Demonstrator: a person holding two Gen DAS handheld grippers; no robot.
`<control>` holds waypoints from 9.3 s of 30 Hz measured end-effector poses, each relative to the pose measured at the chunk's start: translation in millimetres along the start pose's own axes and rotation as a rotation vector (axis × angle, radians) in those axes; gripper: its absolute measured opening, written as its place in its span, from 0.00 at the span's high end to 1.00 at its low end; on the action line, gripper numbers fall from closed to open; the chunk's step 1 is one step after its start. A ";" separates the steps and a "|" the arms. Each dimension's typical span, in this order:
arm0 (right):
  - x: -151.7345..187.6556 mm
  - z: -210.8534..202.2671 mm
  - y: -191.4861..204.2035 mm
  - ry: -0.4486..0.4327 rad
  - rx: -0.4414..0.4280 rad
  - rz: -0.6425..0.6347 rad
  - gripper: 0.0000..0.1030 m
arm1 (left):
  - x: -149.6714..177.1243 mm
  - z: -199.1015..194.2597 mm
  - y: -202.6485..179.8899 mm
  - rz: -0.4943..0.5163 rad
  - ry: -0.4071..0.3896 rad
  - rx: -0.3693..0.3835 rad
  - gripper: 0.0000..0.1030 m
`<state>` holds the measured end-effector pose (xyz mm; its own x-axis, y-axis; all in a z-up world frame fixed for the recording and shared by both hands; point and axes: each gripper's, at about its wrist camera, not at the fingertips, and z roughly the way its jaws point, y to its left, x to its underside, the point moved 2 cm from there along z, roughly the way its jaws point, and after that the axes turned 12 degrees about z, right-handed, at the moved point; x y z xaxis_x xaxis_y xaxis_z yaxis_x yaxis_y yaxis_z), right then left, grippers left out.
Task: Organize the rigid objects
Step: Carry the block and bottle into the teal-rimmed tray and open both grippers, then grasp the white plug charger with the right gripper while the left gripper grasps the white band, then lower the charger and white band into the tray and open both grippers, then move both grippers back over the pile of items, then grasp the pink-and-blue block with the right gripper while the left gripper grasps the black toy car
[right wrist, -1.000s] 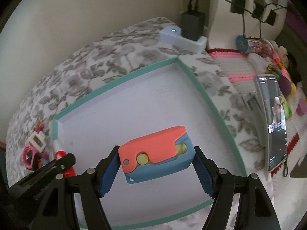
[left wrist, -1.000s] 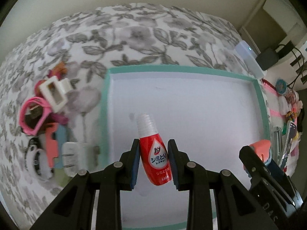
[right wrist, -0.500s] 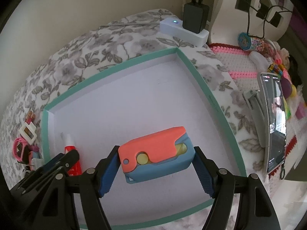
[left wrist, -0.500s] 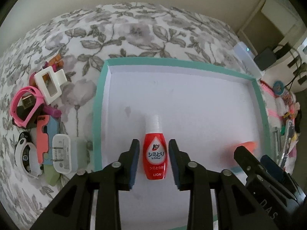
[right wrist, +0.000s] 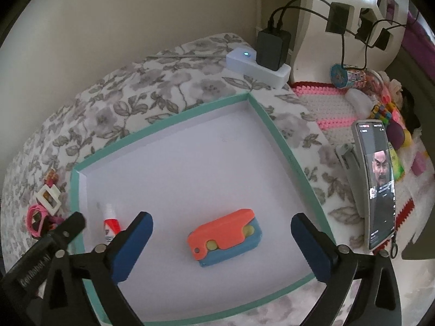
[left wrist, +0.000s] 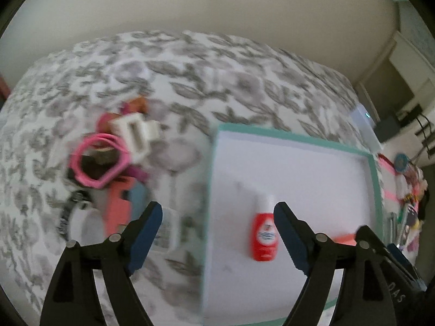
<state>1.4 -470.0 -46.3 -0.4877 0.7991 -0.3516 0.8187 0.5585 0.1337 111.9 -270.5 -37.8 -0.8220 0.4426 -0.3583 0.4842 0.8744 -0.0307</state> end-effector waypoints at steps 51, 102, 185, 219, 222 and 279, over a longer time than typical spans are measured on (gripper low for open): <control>112.0 16.0 186.7 0.163 -0.370 -0.390 0.51 | 35.1 1.9 149.4 -0.217 0.136 -0.041 0.22; 45.8 -13.9 128.8 0.007 -0.277 -0.235 0.72 | -21.6 -51.3 59.0 0.032 -0.148 0.043 0.82; -4.0 -30.1 39.5 -0.090 -0.152 -0.084 0.00 | -22.6 -39.0 83.7 0.005 -0.166 -0.233 0.07; 117.7 9.3 204.0 0.083 -0.305 -0.446 0.00 | 22.3 16.6 201.0 -0.191 0.115 -0.219 0.07; 124.7 17.6 208.0 0.093 -0.290 -0.465 0.00 | 26.4 30.0 198.5 -0.194 0.156 -0.183 0.07; 140.0 56.0 246.3 0.053 -0.195 -0.578 0.29 | 29.4 40.0 218.3 -0.268 0.179 -0.139 0.07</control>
<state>151.7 -233.1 -114.4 -0.8550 0.3615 -0.3718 0.3486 0.9315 0.1040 205.5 -74.6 -92.4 -0.9599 0.2107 -0.1850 0.2088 0.9775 0.0298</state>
